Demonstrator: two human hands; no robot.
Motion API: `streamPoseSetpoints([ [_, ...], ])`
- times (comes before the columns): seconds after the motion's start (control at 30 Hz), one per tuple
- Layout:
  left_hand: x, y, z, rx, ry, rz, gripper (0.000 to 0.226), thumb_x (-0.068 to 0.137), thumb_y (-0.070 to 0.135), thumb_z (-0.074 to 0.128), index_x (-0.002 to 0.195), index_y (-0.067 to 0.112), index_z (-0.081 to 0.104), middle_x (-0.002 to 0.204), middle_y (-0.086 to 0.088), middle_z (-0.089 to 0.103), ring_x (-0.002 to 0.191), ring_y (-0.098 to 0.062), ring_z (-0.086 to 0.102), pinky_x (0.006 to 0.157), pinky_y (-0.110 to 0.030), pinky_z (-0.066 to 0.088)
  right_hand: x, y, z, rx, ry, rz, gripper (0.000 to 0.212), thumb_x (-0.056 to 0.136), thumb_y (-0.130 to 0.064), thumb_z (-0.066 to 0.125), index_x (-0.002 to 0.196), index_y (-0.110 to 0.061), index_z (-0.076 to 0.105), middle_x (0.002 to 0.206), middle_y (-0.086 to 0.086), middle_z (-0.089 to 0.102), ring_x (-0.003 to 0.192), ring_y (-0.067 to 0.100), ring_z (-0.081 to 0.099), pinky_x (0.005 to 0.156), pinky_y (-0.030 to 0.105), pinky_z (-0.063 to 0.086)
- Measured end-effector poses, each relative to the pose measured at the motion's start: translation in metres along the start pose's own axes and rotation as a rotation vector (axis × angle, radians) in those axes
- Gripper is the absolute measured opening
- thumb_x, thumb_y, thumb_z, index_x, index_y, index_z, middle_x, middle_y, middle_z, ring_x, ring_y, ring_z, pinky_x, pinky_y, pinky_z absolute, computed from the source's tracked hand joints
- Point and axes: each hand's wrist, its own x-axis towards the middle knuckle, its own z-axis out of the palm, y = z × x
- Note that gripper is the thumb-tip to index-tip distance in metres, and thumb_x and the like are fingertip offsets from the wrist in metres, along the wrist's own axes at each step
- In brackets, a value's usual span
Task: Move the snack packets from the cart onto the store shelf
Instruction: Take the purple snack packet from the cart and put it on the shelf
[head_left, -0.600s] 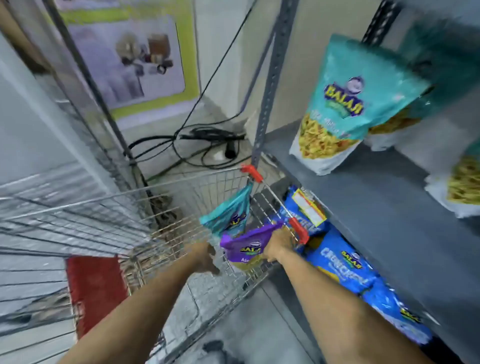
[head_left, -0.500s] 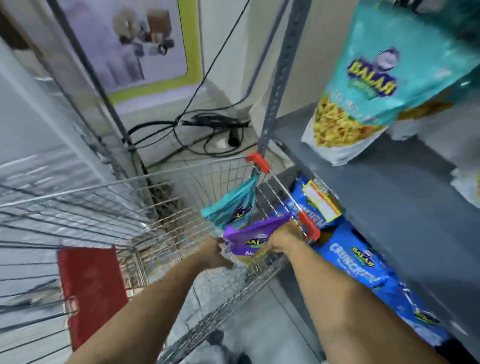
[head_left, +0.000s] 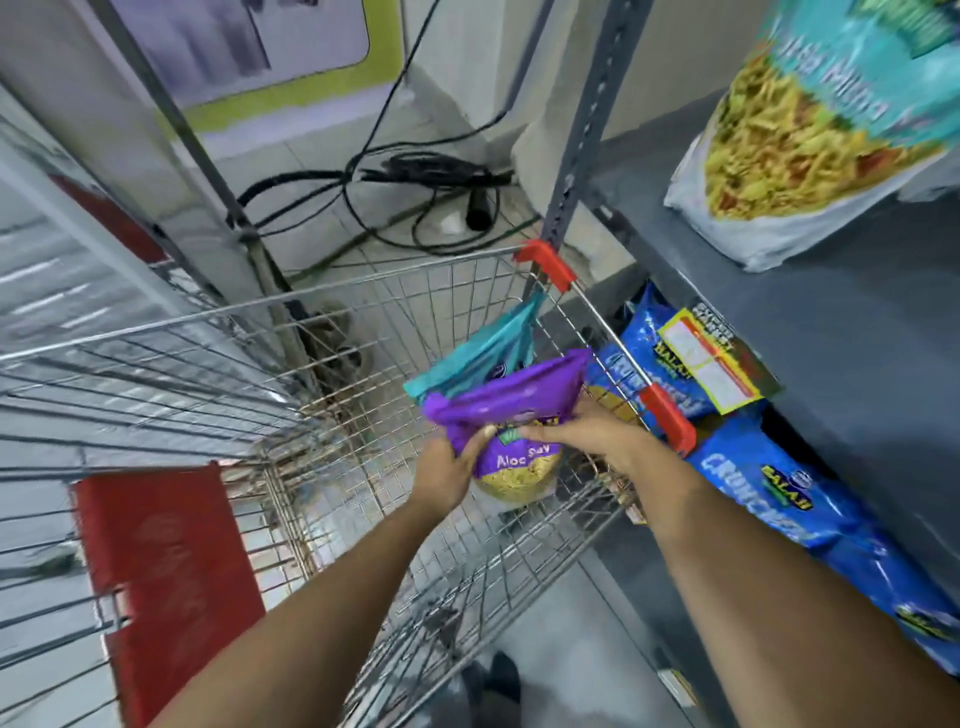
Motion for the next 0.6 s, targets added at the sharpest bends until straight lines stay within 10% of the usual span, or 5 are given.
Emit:
streamPoseSetpoints([
  [0.17,-0.023,0.087,-0.049,0.227,-0.027,0.080,0.054,0.094,0.051,0.049,0.064,0.006,0.058,0.068,-0.015,0.067,0.065,-0.032,0.063,0.062,-0.033,0.049,-0.048,-0.030,-0.012,0.104,0.080,-0.189,0.057,0.048,-0.059,0.083,0.092,-0.025,0.072,0.095,-0.010,0.076,0.092,0.012,0.072,0.093,0.035,0.055],
  [0.4,-0.063,0.208,-0.094,0.364,-0.196,0.245,0.086,0.075,0.086,0.036,0.084,0.007,0.070,0.084,-0.015,0.076,0.078,-0.031,0.072,0.078,-0.043,0.058,-0.138,-0.085,-0.031,0.457,0.284,-0.440,0.050,0.055,-0.063,0.081,0.092,-0.031,0.071,0.098,-0.014,0.076,0.098,0.013,0.071,0.095,0.039,0.054],
  [0.6,-0.106,0.269,-0.059,0.220,-0.353,0.390,0.067,0.068,0.087,0.044,0.102,0.035,0.070,0.100,0.006,0.078,0.095,-0.016,0.073,0.094,-0.047,0.055,-0.229,-0.082,-0.079,0.542,0.402,-0.515,0.035,0.064,-0.054,0.079,0.091,-0.031,0.076,0.101,-0.006,0.078,0.100,0.018,0.072,0.093,0.042,0.056],
])
